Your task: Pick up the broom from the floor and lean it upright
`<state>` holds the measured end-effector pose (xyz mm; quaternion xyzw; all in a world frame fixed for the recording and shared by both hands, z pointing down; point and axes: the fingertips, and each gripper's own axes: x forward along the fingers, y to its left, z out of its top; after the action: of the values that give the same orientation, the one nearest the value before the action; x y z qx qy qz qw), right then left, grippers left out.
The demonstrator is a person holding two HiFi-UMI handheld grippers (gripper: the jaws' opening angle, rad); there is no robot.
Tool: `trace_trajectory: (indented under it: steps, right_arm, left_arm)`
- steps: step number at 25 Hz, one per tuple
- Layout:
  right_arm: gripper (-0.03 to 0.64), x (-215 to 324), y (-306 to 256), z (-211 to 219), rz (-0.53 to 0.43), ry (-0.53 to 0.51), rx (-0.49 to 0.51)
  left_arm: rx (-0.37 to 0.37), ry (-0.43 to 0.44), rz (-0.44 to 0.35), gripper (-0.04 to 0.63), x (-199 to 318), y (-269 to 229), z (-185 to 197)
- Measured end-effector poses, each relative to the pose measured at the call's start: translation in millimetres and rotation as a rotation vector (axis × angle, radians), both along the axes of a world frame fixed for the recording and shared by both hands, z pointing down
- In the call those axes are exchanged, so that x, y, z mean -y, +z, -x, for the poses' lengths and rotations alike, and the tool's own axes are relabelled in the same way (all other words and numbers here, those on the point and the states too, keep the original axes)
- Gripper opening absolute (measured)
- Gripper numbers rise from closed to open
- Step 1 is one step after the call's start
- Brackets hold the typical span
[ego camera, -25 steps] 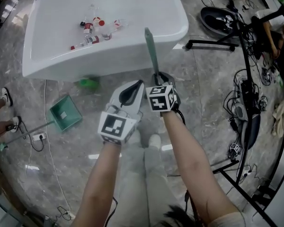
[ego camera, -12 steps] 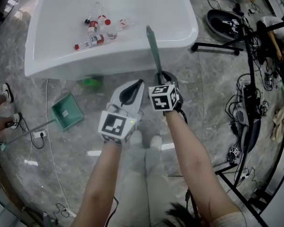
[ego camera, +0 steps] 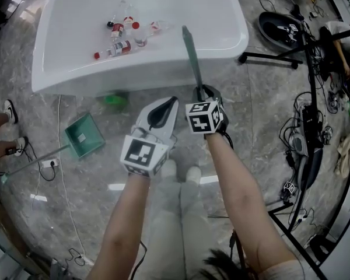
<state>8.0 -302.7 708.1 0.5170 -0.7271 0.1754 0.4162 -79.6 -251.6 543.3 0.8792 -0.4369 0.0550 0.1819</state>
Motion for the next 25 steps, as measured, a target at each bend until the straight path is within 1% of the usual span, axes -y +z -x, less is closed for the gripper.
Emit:
trace_trajectory:
  steps: [7,8,10,17,21,25]
  right_arm:
    - [0.086,-1.0,0.6,1.7,0.007,-0.017,-0.024]
    - [0.092,-2.5,0.9,2.1,0.010,-0.023,-0.023]
    - [0.129,-5.3,0.8,2.4,0.012,-0.034,-0.018]
    - [0.138,-16.4,-16.4,-1.0,-0.004,-0.062,-0.007]
    - [0.135,-27.1,-38.6,-4.4,-0.019,-0.060,0.029]
    - [0.133,-33.0,-75.6,-7.2,-0.078,-0.066,0.089]
  left_arm:
    - [-0.004,0.008,-0.004,-0.002,-3.4,-0.6,1.4]
    - [-0.003,0.008,-0.005,-0.001,-3.9,-1.1,1.6]
    - [-0.002,0.007,-0.010,-0.002,-4.2,-3.4,1.4]
    - [0.006,0.020,-0.024,0.000,-7.6,-16.4,-7.9]
    - [0.000,0.034,-0.044,-0.002,-9.9,-32.8,-19.7]
    - [0.021,0.047,-0.077,-0.002,-11.6,-48.9,-29.4]
